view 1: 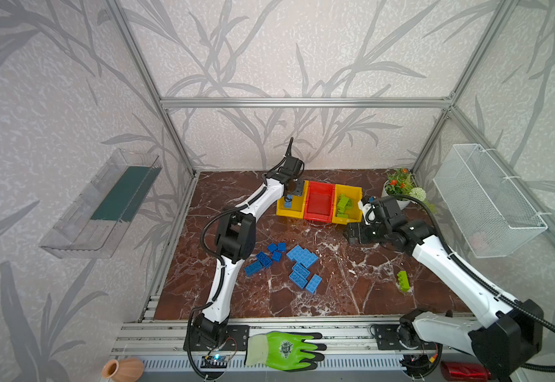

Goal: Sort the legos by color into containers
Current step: 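Lift the blue brick and drop it into the yellow bin farthest from the pot, then return the left gripper to the blue bricks and lower over a blue 2x2 brick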

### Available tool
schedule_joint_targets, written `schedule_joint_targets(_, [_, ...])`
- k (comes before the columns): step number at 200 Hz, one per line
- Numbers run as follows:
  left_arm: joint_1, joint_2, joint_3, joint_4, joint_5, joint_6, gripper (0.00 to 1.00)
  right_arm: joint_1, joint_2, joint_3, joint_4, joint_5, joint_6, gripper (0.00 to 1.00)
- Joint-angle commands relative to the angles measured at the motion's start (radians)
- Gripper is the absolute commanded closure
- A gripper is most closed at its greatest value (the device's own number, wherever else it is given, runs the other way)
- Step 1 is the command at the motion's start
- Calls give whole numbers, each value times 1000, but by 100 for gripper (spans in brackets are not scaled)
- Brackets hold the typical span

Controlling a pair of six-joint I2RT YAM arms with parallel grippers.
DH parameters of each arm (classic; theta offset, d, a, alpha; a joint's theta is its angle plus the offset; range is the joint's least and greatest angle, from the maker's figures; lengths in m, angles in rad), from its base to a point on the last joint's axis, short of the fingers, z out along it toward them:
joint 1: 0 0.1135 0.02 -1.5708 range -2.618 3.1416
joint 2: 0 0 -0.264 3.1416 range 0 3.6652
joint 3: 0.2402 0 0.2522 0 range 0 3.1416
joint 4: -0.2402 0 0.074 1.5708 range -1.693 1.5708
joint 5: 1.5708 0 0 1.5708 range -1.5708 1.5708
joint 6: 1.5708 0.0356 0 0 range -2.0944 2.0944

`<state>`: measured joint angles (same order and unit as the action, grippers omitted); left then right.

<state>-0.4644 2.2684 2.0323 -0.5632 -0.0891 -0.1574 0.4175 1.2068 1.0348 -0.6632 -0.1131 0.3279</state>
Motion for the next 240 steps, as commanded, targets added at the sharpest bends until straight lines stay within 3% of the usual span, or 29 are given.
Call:
schedule_joint_targets(1, [-35, -136, -107, 60, -42, -4, 32, -3, -32, -11, 0, -22, 15, 3])
schedule_joint_targets(67, [-65, -555, -716, 239, -24, -180, 31, 8, -60, -76, 30, -51, 20, 3])
schedule_joint_targets(103, [-141, -731, -941, 159, -193, -218, 33, 40, -73, -107, 41, -51, 34, 3])
schedule_joint_targets(125, [-178, -822, -1050, 134, -218, -258, 33, 67, -91, -133, 48, -35, 53, 3])
schedule_joint_targets(140, [-193, -871, -1109, 136, -217, -283, 33, 89, -102, -148, 49, -21, 64, 3])
schedule_joint_targets(182, [-241, -933, -1195, 215, -85, -235, 34, 120, -125, -184, 42, 6, 82, 3])
schedule_joint_targets(240, [-307, -790, -1117, 235, -28, -192, 38, 121, -200, -228, 11, 38, 106, 3])
